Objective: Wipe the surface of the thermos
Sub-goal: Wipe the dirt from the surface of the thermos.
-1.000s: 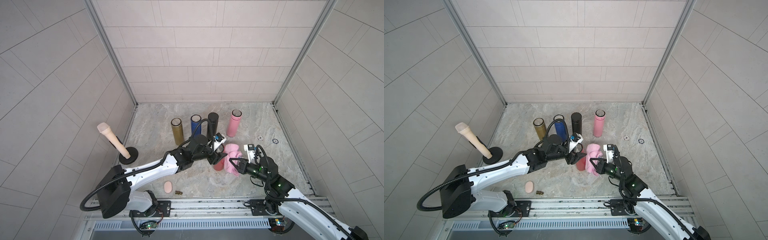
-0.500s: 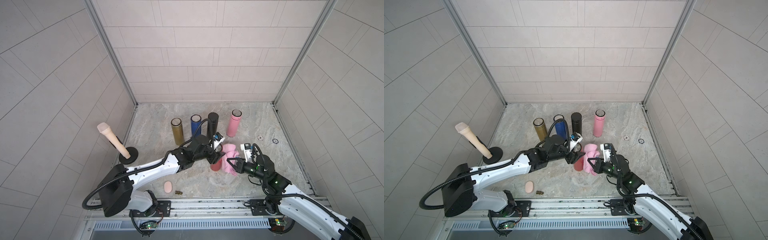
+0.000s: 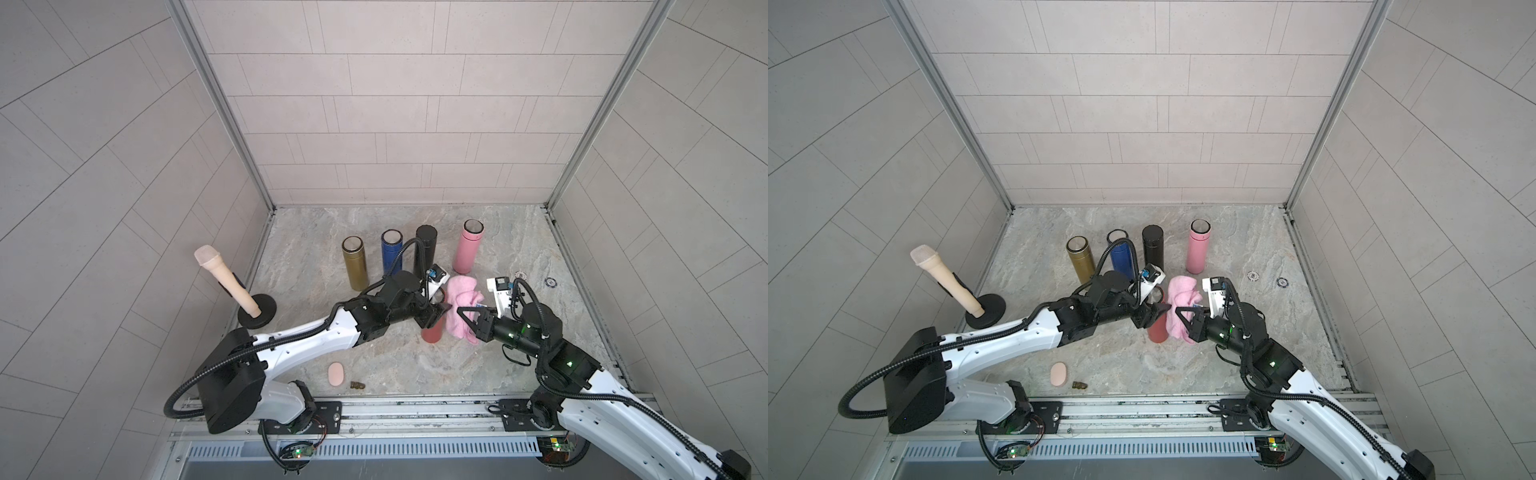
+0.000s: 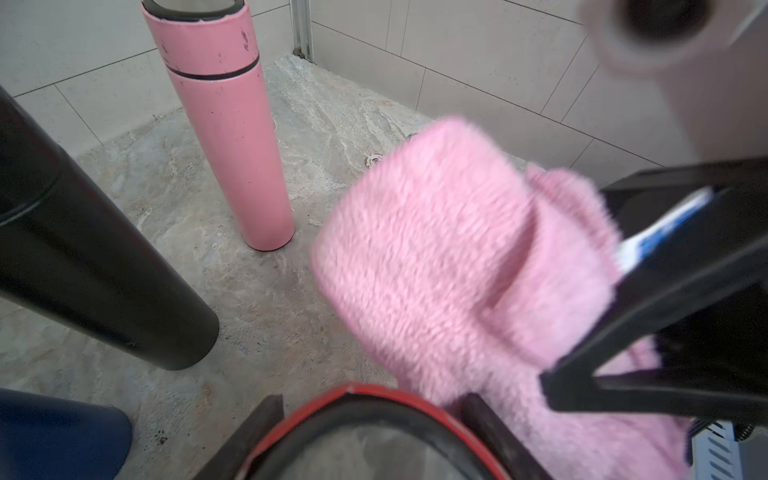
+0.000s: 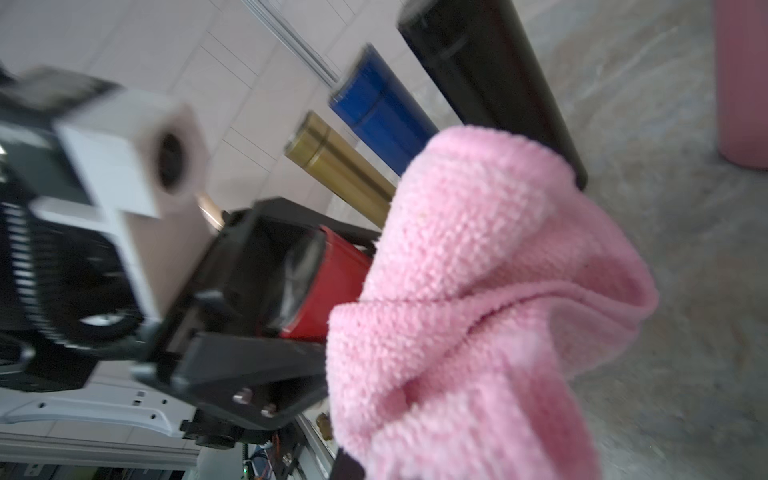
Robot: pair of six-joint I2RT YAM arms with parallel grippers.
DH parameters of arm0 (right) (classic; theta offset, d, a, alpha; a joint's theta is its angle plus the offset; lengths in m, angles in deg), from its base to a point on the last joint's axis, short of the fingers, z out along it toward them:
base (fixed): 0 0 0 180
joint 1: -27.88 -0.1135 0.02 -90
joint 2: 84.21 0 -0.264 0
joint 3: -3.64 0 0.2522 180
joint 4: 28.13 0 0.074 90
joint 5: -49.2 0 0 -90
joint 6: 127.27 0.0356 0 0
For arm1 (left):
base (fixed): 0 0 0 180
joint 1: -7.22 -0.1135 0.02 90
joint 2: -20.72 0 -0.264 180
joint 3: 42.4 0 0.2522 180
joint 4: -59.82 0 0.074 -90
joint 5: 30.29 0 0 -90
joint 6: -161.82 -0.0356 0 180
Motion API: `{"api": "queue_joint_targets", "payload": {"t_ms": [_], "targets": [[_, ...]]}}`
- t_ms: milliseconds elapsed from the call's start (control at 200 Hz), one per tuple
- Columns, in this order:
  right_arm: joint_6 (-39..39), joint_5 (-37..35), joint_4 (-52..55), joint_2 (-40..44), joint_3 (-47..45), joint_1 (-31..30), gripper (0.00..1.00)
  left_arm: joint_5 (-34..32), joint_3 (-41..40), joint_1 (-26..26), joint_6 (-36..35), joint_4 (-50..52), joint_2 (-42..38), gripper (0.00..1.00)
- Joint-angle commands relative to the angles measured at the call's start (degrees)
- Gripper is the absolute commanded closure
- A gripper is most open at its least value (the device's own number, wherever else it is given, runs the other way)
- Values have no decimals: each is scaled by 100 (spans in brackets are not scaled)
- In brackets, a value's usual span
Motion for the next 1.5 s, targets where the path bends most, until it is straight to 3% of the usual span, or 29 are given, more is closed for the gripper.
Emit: {"api": "queue_joint_targets", "payload": {"t_ms": [0, 275, 570, 685, 1046, 1161, 1311, 1491], "targets": [[58, 94, -235, -211, -94, -43, 100, -52, 107, 26, 66, -297, -115, 100], [46, -680, -1194, -1382, -1423, -605, 100, -129, 45, 120, 94, -227, -201, 100], [-506, -815, 74, -1005, -19, -835, 100, -708, 84, 201, 449, -216, -159, 100], [-529, -708, 90, -968, 399, -836, 100, -766, 218, 219, 531, 48, -93, 100], [420, -996, -276, -1598, -951, -846, 100, -988, 294, 447, 383, 890, -194, 100], [244, -1122, 506, -1034, -516, -844, 100, -1094, 255, 485, 325, 996, -235, 100], [-290, -1678, 1790, -208, 712, -835, 100, -1208, 230, 511, 188, 1045, -245, 100], [-417, -1416, 1777, -62, 1733, -809, 100, -1275, 194, 517, 146, 1099, -357, 100]]}}
